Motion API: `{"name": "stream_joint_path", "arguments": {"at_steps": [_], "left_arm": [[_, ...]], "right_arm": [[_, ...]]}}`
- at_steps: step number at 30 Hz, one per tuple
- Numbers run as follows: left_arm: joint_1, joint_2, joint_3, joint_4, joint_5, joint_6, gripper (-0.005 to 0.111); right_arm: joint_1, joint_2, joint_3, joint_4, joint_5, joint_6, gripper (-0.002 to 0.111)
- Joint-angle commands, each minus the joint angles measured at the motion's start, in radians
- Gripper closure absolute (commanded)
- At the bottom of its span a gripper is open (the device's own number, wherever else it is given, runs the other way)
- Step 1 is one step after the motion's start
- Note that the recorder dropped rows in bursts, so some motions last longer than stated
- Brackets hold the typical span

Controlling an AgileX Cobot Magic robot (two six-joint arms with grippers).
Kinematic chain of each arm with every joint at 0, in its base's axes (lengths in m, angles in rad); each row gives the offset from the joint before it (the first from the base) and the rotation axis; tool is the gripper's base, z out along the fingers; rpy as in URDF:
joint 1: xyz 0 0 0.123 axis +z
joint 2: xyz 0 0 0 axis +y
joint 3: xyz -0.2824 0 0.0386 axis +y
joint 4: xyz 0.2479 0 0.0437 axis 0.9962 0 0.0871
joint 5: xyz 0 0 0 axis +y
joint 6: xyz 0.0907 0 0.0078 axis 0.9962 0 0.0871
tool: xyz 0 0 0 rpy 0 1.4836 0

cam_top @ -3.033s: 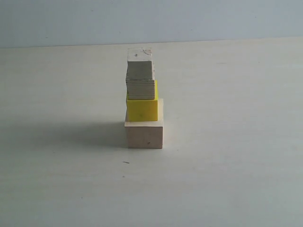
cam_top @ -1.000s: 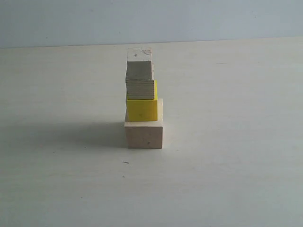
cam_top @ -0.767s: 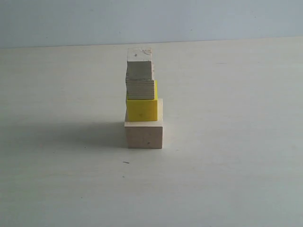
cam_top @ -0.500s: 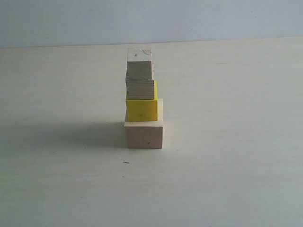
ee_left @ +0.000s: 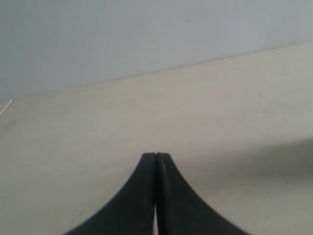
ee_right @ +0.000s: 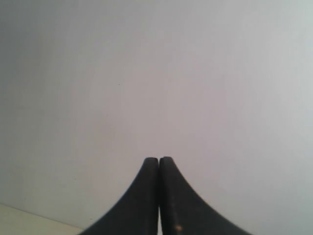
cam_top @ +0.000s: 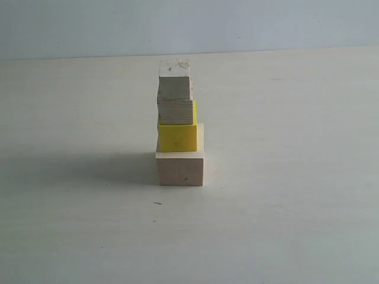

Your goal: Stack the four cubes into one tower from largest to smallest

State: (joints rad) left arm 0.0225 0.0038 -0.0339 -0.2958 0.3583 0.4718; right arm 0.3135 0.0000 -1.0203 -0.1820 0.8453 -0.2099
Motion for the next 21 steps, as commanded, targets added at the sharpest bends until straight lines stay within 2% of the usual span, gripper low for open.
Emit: {"name": "stream_joint_path", "arguments": {"at_steps": [1, 6, 8, 12, 21], "left_arm": [[0.004, -0.004, 0.034, -0.002, -0.06, -0.031, 0.107], [0.004, -0.004, 0.034, 0.019, -0.047, -0.031, 0.107], [0.004, -0.004, 0.034, 0.073, -0.018, -0.038, 0.107], [0.004, -0.004, 0.034, 0.248, 0.001, -0.247, 0.107], [0.004, -0.004, 0.034, 0.28, -0.003, -0.46, 0.107]], "right_arm": [[0.0, 0.0, 0.007, -0.01, -0.002, 0.002, 0.108], [0.0, 0.0, 0.007, -0.01, -0.012, 0.002, 0.108], [0.0, 0.0, 0.007, -0.01, -0.016, 0.002, 0.108], [0.0, 0.0, 0.007, -0.01, -0.016, 0.002, 0.108], [0.0, 0.0, 0.007, -0.01, -0.016, 0.002, 0.108]]}}
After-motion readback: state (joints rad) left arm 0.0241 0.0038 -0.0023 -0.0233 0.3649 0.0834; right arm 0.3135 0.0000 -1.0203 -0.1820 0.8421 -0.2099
